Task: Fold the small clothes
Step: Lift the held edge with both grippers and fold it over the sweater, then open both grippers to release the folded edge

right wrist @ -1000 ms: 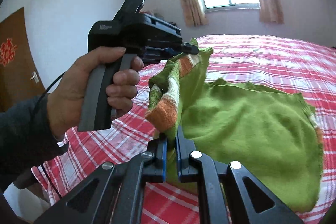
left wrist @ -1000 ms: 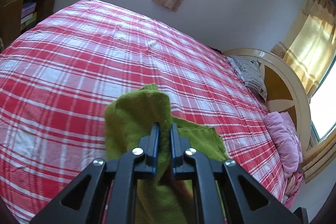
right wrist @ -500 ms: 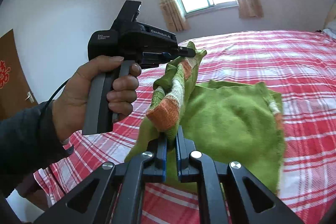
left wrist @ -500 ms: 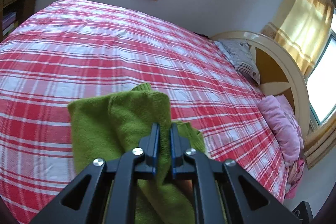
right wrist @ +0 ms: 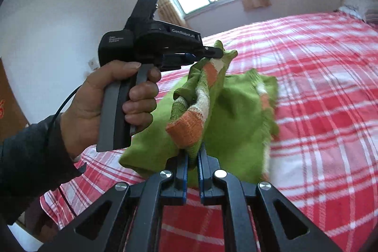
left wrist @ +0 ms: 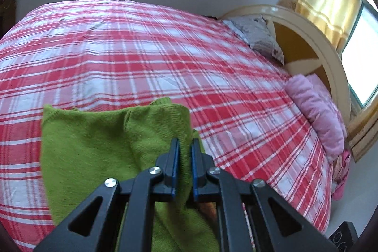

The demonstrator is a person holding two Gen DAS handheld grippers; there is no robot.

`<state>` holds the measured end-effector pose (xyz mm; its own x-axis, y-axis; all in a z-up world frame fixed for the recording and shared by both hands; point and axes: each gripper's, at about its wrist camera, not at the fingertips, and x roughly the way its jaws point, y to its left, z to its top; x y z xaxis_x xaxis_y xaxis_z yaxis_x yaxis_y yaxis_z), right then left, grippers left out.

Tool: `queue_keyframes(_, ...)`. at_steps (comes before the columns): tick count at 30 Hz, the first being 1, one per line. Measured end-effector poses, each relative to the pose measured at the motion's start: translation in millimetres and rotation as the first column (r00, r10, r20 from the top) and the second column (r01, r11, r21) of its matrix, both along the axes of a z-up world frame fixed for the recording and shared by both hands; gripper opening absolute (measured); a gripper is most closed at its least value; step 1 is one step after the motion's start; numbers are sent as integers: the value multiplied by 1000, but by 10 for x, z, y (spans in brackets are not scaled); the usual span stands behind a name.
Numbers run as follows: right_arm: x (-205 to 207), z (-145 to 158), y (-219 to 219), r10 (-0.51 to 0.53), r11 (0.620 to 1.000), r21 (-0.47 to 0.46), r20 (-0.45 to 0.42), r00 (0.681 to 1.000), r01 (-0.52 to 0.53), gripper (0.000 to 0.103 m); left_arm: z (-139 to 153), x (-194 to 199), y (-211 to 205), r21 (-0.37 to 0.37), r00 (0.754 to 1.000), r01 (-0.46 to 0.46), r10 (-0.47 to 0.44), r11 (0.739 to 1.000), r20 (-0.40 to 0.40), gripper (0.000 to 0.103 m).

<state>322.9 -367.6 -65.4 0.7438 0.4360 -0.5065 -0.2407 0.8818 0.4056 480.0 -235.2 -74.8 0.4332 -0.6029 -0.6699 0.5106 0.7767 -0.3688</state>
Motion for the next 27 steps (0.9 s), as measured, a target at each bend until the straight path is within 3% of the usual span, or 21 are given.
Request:
queue_keyframes(9,-38,-203,-228,-64,997,42,-57,996,67,6,-72,-124,-339,57,998,56,-58,997,36,14)
queue_keyframes(12,-48,-276,-285,-79,994,64,-75,994,83,6,82,-315,-250,91,991,55,-66,994,119,45)
queue_keyframes(13,-50,-300,-322,-80,993,84,-85,993,88,7,120,-369,-194,93,987,49,-62,995,150,59)
queue_keyframes(15,-71,-305,-375,-99,988,106,-84,992,108,8,180,-520,-3,112,976,30,-53,993,210,67)
queue_keyframes(16,-81,-307,-400,-106,986,117,-79,991,115,16,182,-554,90,121,973,16,-43,993,226,68)
queue_keyframes(19,-157,-313,-491,-164,975,141,-81,983,175,70,114,-695,438,165,962,-62,15,984,272,73)
queue_keyframes(21,-274,-215,-585,-244,957,156,-19,969,244,70,24,-789,682,180,956,-99,43,979,291,75)
queue_keyframes(23,-300,-75,-597,-295,951,111,25,955,290,70,-72,-856,856,199,948,-141,75,970,310,75)
queue_keyframes(27,71,150,-465,-215,975,54,8,977,215,70,-298,-895,1023,194,955,-174,117,966,273,86)
